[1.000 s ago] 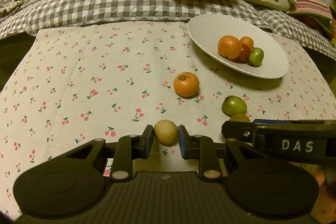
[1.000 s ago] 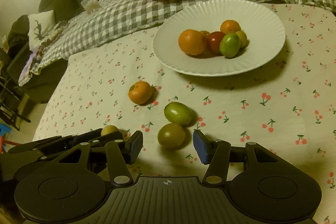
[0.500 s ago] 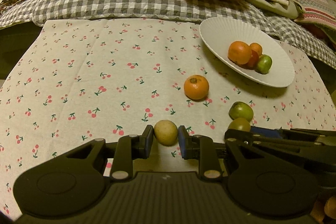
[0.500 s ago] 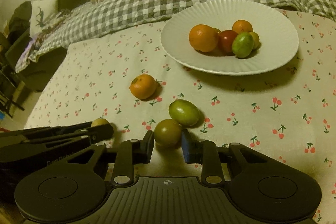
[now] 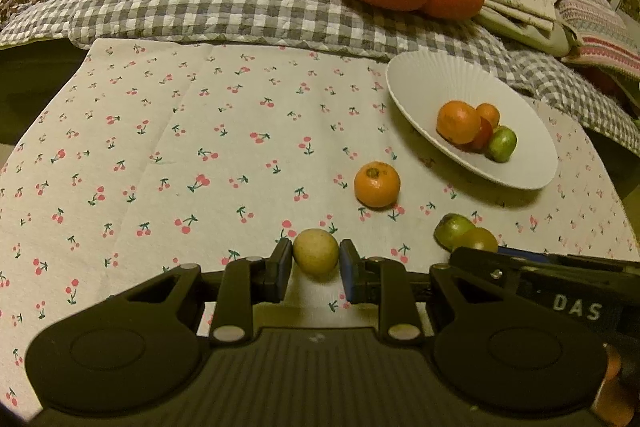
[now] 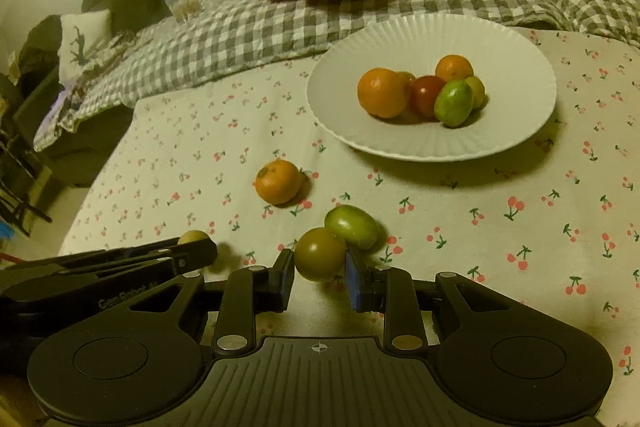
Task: Organize fruits
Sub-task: 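Close the right tool on the olive-green fruit, then carry both fruits over the white plate and open both tools to drop them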
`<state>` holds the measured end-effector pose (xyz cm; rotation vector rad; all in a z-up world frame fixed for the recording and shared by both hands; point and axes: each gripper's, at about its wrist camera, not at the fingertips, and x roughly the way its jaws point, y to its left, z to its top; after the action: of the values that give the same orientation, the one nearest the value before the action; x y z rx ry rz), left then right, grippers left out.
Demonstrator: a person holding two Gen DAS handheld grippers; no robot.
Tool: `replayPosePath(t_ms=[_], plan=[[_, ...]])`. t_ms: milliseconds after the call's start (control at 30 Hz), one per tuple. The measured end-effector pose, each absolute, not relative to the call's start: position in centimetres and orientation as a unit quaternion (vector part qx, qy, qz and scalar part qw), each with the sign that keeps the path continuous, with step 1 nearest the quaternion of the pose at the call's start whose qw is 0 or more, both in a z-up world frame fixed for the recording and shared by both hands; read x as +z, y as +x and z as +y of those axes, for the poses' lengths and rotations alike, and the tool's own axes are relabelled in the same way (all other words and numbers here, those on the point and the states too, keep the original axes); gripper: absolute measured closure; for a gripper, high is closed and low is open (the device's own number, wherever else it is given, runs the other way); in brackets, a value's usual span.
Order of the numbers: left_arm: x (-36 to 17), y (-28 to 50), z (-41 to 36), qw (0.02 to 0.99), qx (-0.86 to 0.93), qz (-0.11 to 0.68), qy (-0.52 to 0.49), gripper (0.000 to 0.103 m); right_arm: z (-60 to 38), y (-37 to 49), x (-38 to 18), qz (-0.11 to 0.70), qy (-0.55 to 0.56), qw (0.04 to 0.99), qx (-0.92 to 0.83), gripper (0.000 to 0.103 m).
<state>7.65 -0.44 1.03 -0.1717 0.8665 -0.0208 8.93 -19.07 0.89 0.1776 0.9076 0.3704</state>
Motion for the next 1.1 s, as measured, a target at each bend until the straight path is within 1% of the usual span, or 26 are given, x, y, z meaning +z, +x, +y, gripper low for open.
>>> replayPosePath(t_ms=[467, 1100], plan=[[2.0, 7.8, 0.2, 0.907, -0.008, 0.406, -0.106, 0.079, -21.0, 8.9, 2.6, 0.424, 0.121, 0.881, 0.175, 0.077], [3.7, 8.3, -0.1, 0.922, -0.038, 0.363, -0.126, 0.079, -24.6, 8.8, 4.9, 0.394, 0.160, 0.891, 0.160, 0.077]])
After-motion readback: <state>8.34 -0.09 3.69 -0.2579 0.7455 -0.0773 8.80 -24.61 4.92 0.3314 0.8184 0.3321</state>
